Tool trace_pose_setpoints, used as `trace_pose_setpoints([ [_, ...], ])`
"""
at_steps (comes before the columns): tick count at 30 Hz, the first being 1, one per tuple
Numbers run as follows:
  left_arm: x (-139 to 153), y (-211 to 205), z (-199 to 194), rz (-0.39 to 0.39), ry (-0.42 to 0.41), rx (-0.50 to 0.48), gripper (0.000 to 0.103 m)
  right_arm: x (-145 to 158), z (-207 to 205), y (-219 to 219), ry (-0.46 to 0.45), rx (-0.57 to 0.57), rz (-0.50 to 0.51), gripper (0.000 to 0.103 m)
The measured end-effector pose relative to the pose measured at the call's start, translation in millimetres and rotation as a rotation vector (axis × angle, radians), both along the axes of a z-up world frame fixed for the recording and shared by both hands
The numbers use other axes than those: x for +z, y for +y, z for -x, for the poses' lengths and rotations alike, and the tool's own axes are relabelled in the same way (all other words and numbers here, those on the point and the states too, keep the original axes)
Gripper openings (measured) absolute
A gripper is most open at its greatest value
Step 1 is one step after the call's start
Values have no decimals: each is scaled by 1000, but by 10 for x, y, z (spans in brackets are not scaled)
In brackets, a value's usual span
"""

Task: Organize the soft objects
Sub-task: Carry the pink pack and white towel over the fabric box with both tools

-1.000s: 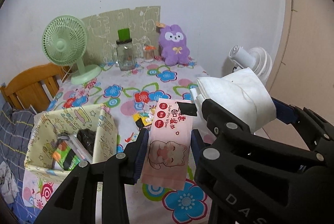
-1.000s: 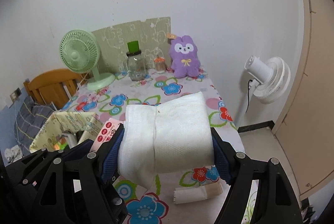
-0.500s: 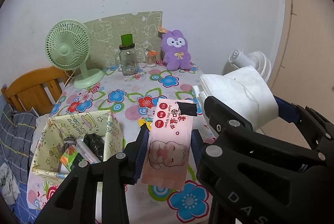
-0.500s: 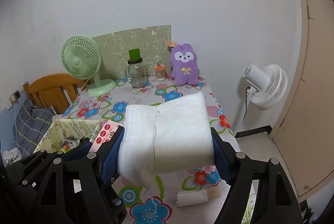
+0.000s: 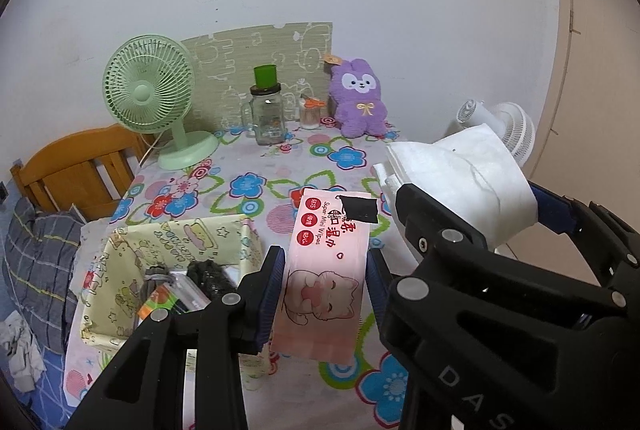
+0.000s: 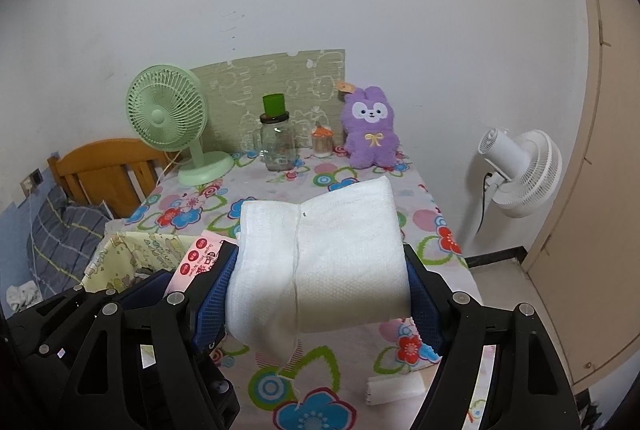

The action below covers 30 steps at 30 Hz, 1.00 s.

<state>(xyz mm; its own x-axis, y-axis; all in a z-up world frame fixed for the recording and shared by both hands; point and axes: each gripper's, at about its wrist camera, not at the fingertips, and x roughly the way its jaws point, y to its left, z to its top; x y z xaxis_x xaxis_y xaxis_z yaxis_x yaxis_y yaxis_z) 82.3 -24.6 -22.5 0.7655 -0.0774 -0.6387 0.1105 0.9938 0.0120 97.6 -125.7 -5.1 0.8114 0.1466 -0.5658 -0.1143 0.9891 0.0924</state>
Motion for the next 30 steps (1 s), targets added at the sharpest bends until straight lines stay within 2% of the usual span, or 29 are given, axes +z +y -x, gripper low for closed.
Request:
trace_pose_setpoints([
  [17, -23, 478, -106, -12, -9, 62, 43, -55, -188, 470, 35, 60, -19, 79],
  [30, -147, 927, -191, -20, 12, 115, 43, -173, -342, 948, 74, 123, -12, 79],
])
